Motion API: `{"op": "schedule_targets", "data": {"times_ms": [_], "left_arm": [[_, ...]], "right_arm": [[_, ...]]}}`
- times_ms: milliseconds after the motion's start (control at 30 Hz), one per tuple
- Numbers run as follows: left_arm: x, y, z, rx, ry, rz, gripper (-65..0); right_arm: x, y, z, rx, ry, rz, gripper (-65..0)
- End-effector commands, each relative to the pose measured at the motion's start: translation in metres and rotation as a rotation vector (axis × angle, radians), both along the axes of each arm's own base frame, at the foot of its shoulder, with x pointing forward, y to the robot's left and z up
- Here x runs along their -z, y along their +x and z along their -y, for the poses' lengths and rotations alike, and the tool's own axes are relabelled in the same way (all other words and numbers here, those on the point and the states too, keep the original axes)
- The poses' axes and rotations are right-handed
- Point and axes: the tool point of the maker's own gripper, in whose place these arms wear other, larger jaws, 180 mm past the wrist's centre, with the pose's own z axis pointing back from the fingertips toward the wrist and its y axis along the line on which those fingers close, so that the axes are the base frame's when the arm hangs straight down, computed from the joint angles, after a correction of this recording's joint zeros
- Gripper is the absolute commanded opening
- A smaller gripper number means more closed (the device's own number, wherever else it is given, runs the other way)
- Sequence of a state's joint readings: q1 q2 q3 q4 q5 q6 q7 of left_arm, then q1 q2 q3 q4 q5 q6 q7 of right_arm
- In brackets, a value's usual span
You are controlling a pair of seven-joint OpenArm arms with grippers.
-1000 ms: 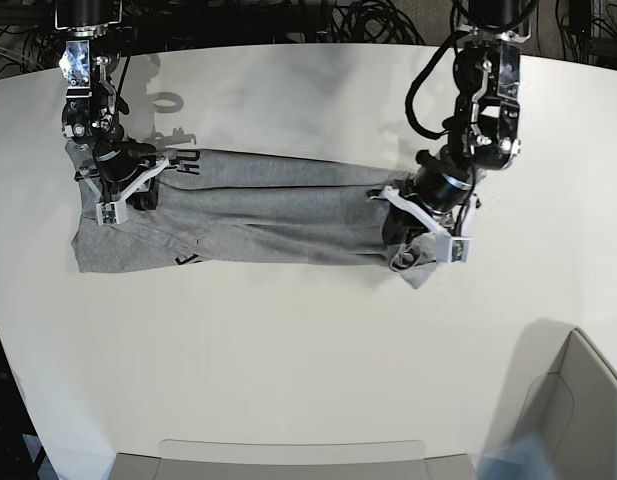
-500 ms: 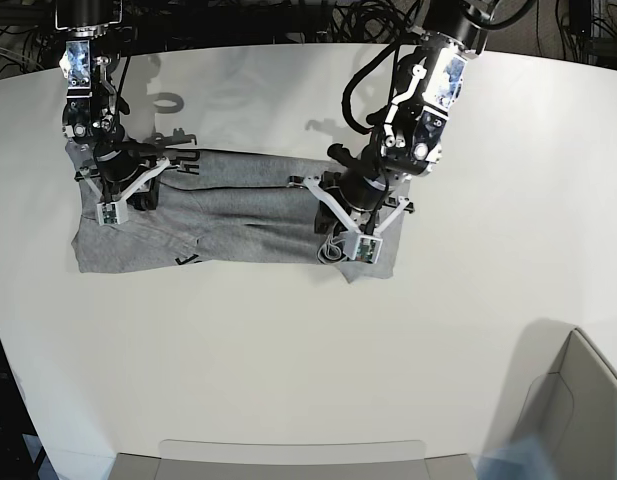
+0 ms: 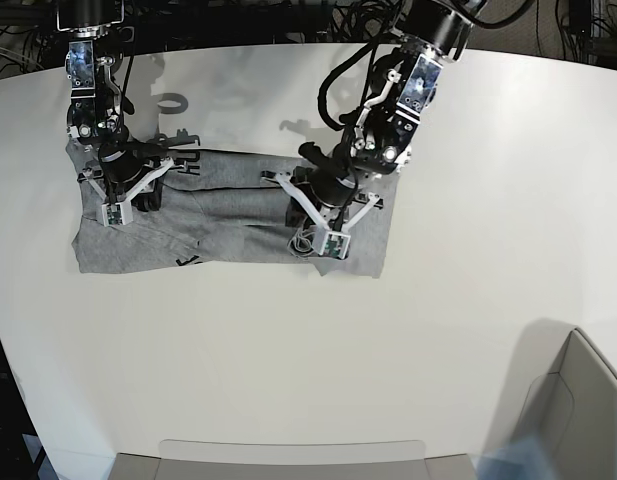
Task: Fold the T-shirt properly
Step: 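Fold the strip end held by the left gripper toward the right gripper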
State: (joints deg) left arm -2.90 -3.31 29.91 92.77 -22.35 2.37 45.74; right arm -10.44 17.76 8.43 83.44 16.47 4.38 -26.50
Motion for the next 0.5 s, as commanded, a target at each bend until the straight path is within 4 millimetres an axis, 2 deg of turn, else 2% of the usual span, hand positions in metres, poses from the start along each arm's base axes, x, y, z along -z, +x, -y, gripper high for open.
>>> {"op": "schedule_targets", "data": {"times_ms": [0,67,233,333,467], "left_arm": [[-0.011,0.006,0.009,0.000,-0.024,0.034,-65.0],[-0.020,0.014,0.017,-0.009,-0.037,0.077,-65.0],[-0.008,0.017,0.020,-0.015,-0.018,0.061,-65.0],[-0.012,0.021,0.021,-0.015,-0.020,0.070,-64.5],[-0.033,0.021,0.029,-0.011,-0.063,0.113,-45.4]], "right_arm": [[0.004,-0.005,-0.002,-0.017,0.000,-0.039,-56.0],[0.004,-0.005,-0.002,-0.017,0.000,-0.039,-56.0],[0.007,-0.009,-0.001,-0.016,0.000,-0.049,-56.0],[0.008,-0.010,-0.001,-0.016,0.000,-0.051,-56.0],[0.008,-0.010,-0.001,-0.016,0.000,-0.051,-56.0]]}}
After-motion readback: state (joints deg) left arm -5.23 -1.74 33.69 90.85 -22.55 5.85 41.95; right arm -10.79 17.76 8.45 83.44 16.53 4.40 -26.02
